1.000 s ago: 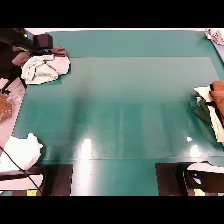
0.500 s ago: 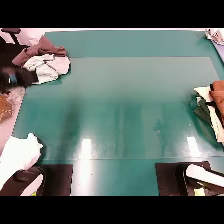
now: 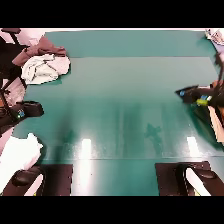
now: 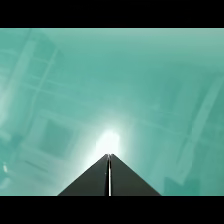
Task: Fold the shirts.
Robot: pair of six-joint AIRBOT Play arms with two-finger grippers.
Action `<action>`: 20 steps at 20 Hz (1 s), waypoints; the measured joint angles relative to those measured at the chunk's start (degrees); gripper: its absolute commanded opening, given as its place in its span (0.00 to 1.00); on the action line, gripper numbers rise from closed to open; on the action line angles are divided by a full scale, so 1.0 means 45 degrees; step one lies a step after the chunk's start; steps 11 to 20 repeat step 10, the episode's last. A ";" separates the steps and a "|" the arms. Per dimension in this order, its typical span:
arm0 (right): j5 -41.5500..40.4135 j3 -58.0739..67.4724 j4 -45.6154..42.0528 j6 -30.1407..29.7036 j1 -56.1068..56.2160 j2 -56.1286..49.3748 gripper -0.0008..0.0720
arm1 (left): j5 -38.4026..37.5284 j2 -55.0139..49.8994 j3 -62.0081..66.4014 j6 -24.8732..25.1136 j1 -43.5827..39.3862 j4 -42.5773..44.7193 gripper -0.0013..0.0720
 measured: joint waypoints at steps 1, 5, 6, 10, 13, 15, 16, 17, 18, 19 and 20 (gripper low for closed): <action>-0.0491 -0.0831 0.0000 -0.0092 0.0185 0.0573 0.05 | -0.0039 0.0039 -0.0049 -0.0010 0.0000 0.0005 0.09; -0.1894 -0.2817 -0.0034 -0.0253 0.0525 0.2516 0.05 | 0.0112 0.0102 -0.0136 -0.0015 0.0000 0.0000 0.09; -0.2103 -0.3147 -0.0044 -0.0277 0.0568 0.2924 0.05 | 0.0204 0.0107 -0.0141 -0.0015 0.0000 0.0000 0.09; -0.2448 -0.3832 -0.0058 -0.0262 0.0631 0.3832 0.05 | 0.0690 0.0117 -0.0155 -0.0019 0.0000 0.0000 0.09; -0.2448 -0.3832 -0.0058 -0.0262 0.0631 0.3832 0.05 | 0.0690 0.0117 -0.0155 -0.0019 0.0000 0.0000 0.09; -0.2448 -0.3832 -0.0058 -0.0262 0.0631 0.3832 0.05 | 0.0690 0.0117 -0.0155 -0.0019 0.0000 0.0000 0.09; -0.2448 -0.3832 -0.0058 -0.0262 0.0631 0.3832 0.05 | 0.0690 0.0117 -0.0155 -0.0019 0.0000 0.0000 0.09; -0.2448 -0.3832 -0.0058 -0.0262 0.0631 0.3832 0.05 | 0.0690 0.0117 -0.0155 -0.0019 0.0000 0.0000 0.09; -0.2448 -0.3832 -0.0058 -0.0262 0.0631 0.3832 0.05 | 0.0690 0.0117 -0.0155 -0.0019 0.0000 0.0000 0.09; -0.2448 -0.3832 -0.0058 -0.0262 0.0631 0.3832 0.05 | 0.0690 0.0117 -0.0155 -0.0019 0.0000 0.0000 0.09; -0.2448 -0.3832 -0.0058 -0.0262 0.0631 0.3832 0.05 | 0.0690 0.0117 -0.0155 -0.0019 0.0000 0.0000 0.09</action>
